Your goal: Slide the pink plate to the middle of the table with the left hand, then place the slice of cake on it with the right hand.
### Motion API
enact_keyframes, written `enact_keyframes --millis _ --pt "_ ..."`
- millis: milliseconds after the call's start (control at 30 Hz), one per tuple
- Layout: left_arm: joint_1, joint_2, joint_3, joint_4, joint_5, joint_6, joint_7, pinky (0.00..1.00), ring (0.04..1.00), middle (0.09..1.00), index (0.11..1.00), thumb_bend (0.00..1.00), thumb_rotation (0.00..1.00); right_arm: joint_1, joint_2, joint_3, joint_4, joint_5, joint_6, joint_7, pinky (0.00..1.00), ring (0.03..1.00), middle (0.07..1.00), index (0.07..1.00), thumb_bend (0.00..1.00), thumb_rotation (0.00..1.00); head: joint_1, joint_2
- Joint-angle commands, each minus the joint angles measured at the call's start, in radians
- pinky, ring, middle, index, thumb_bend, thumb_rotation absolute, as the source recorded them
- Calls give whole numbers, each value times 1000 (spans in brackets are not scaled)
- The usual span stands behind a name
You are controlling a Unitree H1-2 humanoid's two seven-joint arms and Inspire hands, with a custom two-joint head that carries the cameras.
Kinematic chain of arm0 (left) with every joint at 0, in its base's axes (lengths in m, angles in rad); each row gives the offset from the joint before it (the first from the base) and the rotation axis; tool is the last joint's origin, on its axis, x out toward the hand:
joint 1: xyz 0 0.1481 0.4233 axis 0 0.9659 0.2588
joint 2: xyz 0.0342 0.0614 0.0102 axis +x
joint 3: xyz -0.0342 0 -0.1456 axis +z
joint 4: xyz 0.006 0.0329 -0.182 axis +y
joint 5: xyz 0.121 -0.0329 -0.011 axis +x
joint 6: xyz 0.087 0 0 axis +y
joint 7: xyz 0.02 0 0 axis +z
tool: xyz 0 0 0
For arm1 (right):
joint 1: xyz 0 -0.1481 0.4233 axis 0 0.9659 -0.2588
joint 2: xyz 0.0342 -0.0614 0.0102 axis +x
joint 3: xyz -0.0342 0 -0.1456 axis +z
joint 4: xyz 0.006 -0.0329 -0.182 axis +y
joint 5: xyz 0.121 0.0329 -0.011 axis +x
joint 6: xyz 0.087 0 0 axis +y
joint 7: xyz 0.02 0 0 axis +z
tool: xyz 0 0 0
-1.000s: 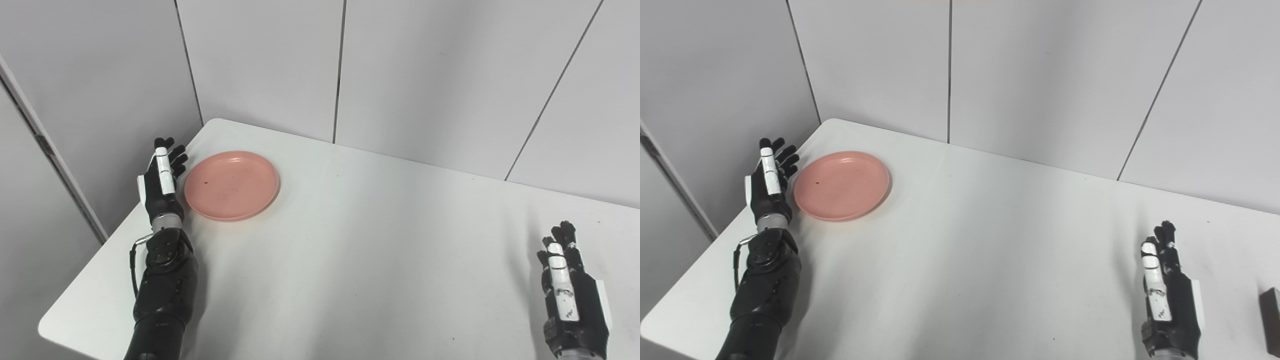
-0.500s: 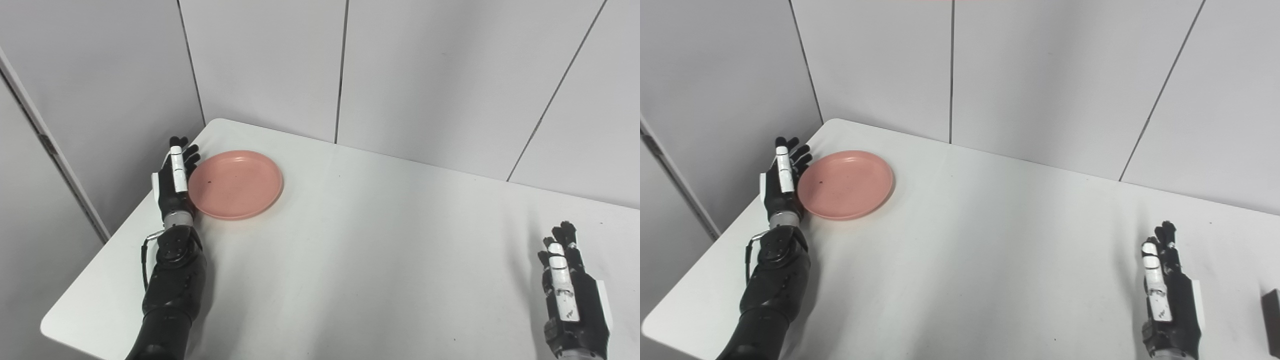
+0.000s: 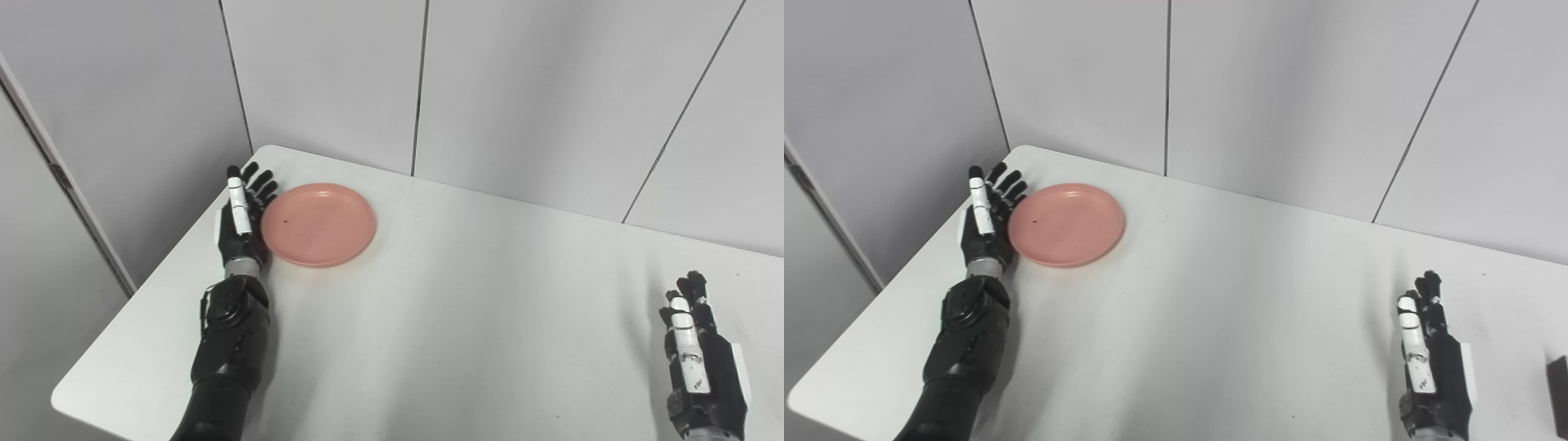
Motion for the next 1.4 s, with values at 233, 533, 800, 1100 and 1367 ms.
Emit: enact_keyframes --millis 233,533,800,1100,1367 --pt "-13 -28 -23 -20 -32 56 -58 832 819 812 819 789 984 -17 6 -4 -47 -8 -3 -11 1000 1000 1000 1000 243 754 -6 2" --pt "-5 -65 -79 -35 -11 70 -71 819 803 795 809 800 932 -15 -1 -2 -48 -13 -3 -4 1000 1000 1000 1000 248 747 -6 13" --pt "17 -119 -159 -92 27 113 -98 837 824 805 812 781 938 -14 -3 1 -58 -13 3 -1 1000 1000 1000 1000 234 755 -16 21" --pt "57 -158 -258 -153 97 134 -122 884 868 844 841 771 985 -16 6 -1 -61 -12 15 -7 1000 1000 1000 1000 261 714 -35 30" --pt "90 -189 -314 -200 124 171 -145 912 888 868 871 779 996 -18 0 5 -61 -17 19 -1 1000 1000 1000 1000 273 733 -57 45"
